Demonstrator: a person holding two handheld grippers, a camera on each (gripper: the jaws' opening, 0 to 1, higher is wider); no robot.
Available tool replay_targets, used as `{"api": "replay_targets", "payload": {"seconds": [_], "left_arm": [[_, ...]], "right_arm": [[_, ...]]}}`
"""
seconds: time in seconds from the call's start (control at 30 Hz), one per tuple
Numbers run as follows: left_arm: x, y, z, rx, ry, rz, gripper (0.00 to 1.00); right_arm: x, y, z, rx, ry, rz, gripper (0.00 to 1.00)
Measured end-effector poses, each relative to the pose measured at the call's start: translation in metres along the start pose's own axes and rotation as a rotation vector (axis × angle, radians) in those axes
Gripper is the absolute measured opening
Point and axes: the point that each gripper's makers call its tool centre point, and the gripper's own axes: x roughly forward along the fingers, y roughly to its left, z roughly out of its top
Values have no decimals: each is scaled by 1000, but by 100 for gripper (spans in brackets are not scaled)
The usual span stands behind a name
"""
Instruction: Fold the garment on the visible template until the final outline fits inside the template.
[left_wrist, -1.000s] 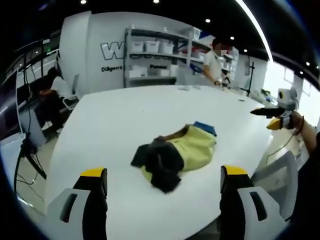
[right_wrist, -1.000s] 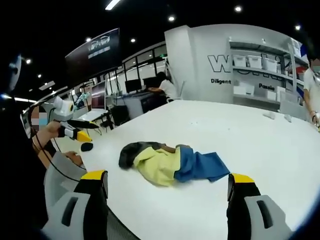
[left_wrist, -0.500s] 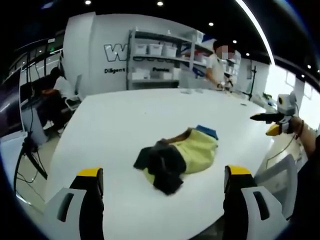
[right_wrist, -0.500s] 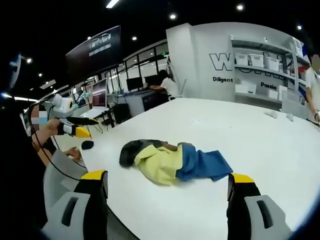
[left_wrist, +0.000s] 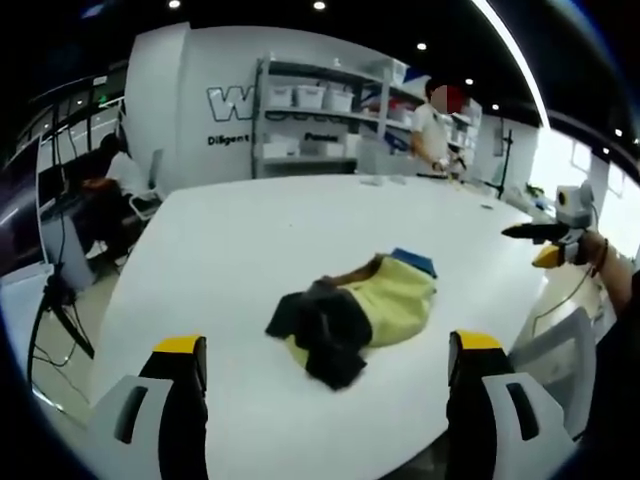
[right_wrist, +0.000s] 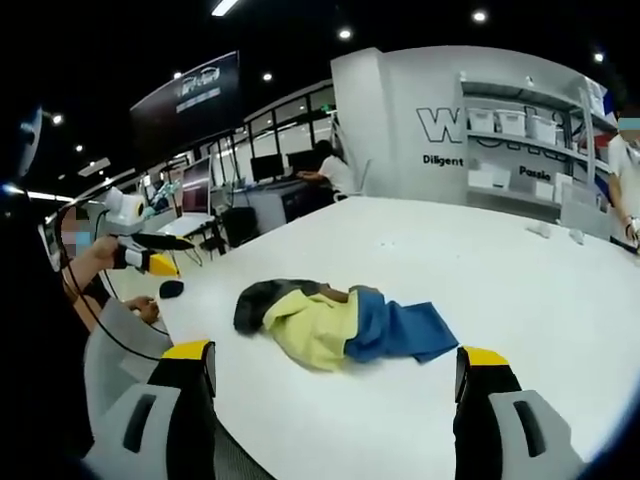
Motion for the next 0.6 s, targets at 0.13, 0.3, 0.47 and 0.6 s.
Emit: {"api": "replay_targets", "payload": {"seconds": [0.13,0.3,0.47,0.6], "left_arm": [[0,0,0,2,2,1,99],[0,2,-2,0,5,4,99],[2,4,0,2,2,8,98],[3,5,3,-2,-6,10,97]], "right_arm": [[-1,0,2,4,-10,4,99],[0,-2,1,-6,0,-4,99],[3,-4,4,-7,-9,-5,99],[5,-5,5,-18,-2,-2,99]]}}
